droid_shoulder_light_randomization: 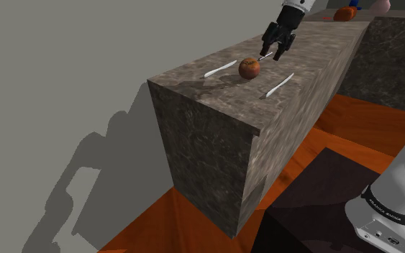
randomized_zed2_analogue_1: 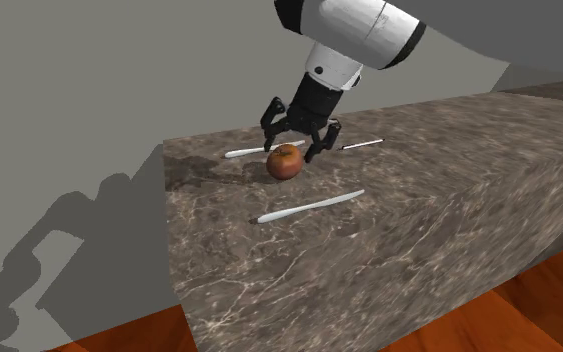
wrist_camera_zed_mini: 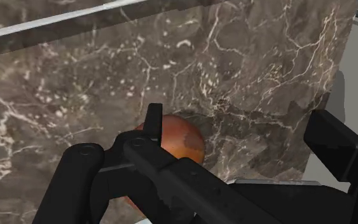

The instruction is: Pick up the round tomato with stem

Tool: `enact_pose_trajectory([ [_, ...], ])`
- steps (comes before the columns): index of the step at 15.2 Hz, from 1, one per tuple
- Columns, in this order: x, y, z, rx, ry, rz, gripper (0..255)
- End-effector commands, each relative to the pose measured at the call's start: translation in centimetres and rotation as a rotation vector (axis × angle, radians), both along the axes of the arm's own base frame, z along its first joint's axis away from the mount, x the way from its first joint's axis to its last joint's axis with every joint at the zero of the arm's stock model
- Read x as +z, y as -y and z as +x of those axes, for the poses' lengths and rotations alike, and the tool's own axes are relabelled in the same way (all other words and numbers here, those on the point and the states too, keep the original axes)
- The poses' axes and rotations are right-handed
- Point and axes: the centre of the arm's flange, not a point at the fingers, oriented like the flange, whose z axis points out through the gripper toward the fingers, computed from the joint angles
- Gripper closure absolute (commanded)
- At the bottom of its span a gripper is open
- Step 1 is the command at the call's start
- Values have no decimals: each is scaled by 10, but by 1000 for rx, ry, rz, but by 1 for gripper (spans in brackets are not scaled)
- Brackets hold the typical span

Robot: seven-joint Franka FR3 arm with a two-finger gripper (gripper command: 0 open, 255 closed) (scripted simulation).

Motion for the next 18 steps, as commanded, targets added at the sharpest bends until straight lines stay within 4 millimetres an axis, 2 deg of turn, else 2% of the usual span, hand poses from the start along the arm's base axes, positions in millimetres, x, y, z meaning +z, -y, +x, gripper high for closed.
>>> enact_pose_trajectory([
  [1, -5, 16, 25, 8, 4, 47, 0],
  [9, -38, 72, 125, 33, 15, 232, 0],
  [10, -39, 73, 128, 34, 16, 238, 0],
  [17, -79, 73, 128, 34, 16, 238, 0],
  [18, -79, 73, 128, 34, 16, 238, 0],
])
